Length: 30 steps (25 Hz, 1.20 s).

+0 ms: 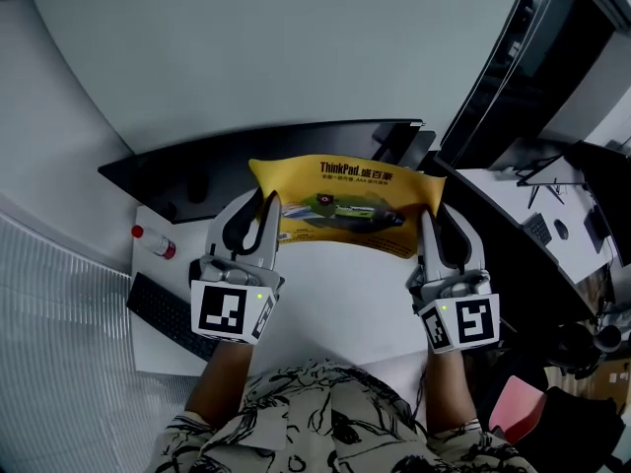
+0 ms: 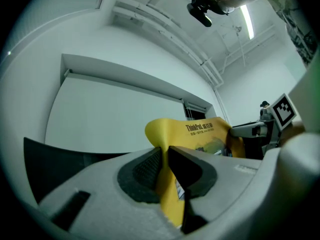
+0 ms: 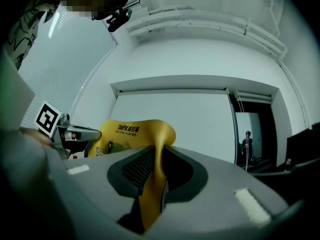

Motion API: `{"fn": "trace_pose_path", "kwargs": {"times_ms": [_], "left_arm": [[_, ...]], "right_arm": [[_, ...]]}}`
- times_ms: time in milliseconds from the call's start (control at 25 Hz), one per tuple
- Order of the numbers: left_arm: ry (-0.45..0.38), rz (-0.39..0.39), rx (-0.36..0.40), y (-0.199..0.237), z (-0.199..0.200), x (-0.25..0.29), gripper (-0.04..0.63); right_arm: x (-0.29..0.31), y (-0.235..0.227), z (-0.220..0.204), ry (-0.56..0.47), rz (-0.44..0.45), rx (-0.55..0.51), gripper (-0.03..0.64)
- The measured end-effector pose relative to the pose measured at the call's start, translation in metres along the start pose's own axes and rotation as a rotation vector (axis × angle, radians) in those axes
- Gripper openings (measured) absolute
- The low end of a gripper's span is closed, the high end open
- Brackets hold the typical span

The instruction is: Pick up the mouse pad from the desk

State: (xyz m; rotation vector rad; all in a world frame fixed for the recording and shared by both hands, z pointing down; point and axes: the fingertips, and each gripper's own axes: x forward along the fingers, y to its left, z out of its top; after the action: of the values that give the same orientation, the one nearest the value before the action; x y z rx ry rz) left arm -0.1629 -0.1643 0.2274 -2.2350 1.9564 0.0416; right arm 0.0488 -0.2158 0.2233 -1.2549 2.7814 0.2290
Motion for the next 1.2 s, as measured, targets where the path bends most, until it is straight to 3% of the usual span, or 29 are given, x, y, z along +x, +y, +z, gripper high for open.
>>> {"fn": "trace_pose_path", "kwargs": {"times_ms": [1200], "left_arm": [[0.046,-0.021,-0.017,0.000,-0.008,0.004,0.063]], "right_arm": [[0.002,-0.001,-0.007,0.024,-0.019,0.017,0.072]]}}
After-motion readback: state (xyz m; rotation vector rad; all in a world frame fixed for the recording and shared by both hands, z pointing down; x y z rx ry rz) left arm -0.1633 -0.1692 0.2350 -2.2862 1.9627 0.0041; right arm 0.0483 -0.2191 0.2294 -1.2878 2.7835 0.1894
